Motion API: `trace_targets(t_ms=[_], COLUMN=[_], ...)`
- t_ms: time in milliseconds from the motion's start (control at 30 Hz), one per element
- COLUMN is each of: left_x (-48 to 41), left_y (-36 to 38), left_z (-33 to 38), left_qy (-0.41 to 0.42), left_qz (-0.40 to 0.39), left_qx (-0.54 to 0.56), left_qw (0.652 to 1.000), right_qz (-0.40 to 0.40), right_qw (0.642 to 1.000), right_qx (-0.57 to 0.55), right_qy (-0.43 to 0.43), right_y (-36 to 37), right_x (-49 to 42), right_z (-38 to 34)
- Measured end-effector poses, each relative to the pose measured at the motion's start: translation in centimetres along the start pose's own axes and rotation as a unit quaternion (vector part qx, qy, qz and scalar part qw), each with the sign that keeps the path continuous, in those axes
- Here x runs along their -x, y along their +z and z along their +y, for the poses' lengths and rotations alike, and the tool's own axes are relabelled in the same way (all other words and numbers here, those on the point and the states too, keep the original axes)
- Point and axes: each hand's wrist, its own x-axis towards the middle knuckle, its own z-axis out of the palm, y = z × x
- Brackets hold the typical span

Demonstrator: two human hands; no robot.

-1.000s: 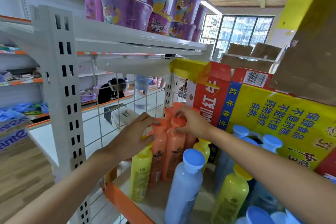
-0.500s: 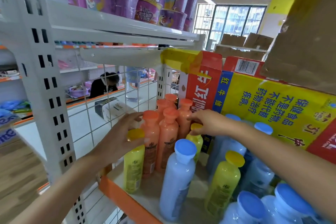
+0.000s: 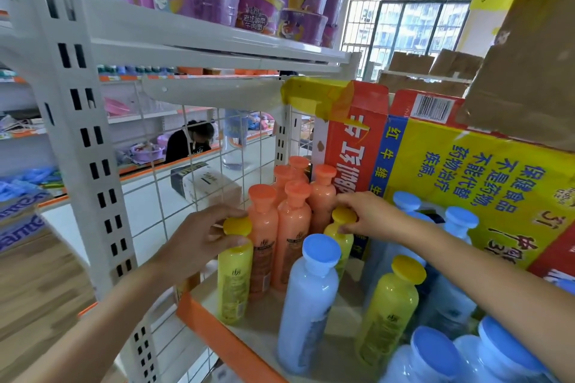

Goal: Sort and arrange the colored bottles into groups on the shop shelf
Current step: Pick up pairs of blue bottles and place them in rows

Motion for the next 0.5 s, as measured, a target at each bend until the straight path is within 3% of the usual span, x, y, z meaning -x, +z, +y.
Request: trace_targets(t_ms=[133,267,500], left_x=[-0.4,-0.9,-1.3], left_y=[-0.4,-0.6,-2.1], left_z=[0.3,0.4,2.7], left_qy=[0.027,0.044,0.086], left_qz=[-0.039,-0.080,-0.096], left_qx=[-0.130,-0.268,-0.271], left_qw=[0.990,0.959,0.954], right_qz=[0.007,0.003,-0.010], right_qw=[1.000,1.000,1.000], right_qx=[-0.011,0.003,0.011], right_qy=[0.005,0.009,-0.014], right_y=[-0.3,-0.9,-4.6], right_x=[0.2,0.4,1.1], right_z=[-0.4,-1.0,-2.8])
